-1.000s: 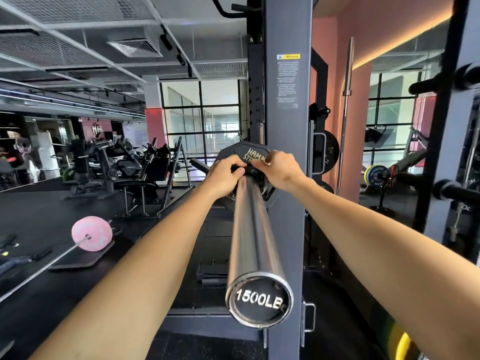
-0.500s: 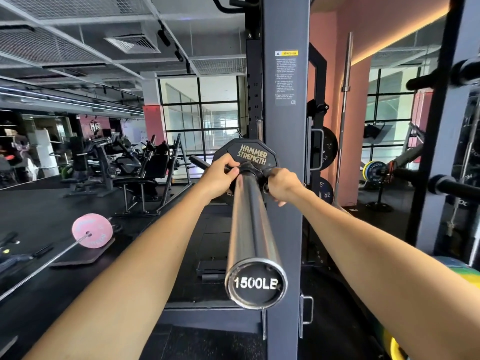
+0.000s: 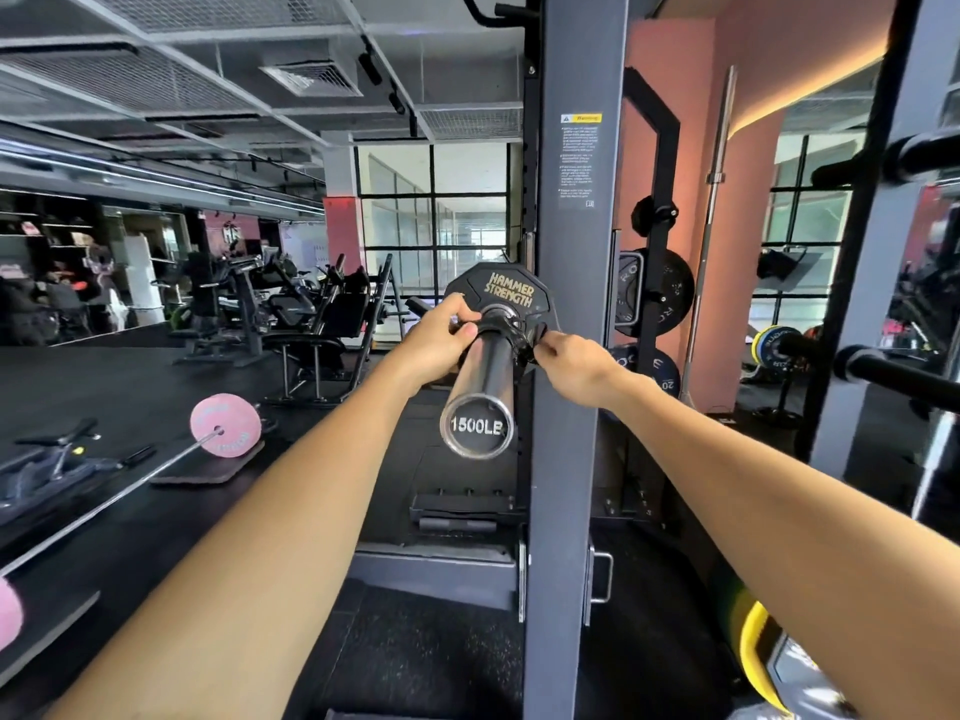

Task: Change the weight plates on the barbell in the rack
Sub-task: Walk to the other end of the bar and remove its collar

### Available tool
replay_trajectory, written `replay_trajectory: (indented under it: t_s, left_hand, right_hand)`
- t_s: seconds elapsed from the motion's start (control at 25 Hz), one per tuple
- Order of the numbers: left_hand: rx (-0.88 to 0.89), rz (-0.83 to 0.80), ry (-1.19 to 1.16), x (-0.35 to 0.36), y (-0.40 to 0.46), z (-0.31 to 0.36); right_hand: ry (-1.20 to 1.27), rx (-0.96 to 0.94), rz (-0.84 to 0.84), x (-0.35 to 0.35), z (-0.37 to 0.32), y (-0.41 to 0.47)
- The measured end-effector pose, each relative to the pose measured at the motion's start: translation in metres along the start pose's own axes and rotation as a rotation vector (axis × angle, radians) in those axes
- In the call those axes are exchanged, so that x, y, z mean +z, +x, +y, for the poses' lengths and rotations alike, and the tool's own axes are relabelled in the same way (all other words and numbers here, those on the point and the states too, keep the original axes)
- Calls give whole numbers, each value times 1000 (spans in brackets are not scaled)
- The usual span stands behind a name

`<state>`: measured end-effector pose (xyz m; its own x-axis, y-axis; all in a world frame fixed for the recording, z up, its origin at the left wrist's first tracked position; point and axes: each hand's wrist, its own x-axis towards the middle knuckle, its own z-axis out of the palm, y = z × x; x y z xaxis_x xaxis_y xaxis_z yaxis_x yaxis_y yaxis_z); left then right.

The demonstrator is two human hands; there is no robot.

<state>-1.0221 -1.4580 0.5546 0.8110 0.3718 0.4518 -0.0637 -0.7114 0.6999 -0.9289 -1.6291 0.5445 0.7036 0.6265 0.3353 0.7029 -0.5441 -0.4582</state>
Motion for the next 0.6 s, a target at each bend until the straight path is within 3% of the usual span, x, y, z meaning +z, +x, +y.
replay_trajectory:
  t_s: [0.24, 0.6]
  left_hand:
    - [-16, -48, -24, -17, -56, 28]
    - [41, -46, -61, -40, -145, 63]
  right_hand:
    - [-135, -86, -42, -14, -20, -56]
    - [-76, -81, -14, -24, -55, -146]
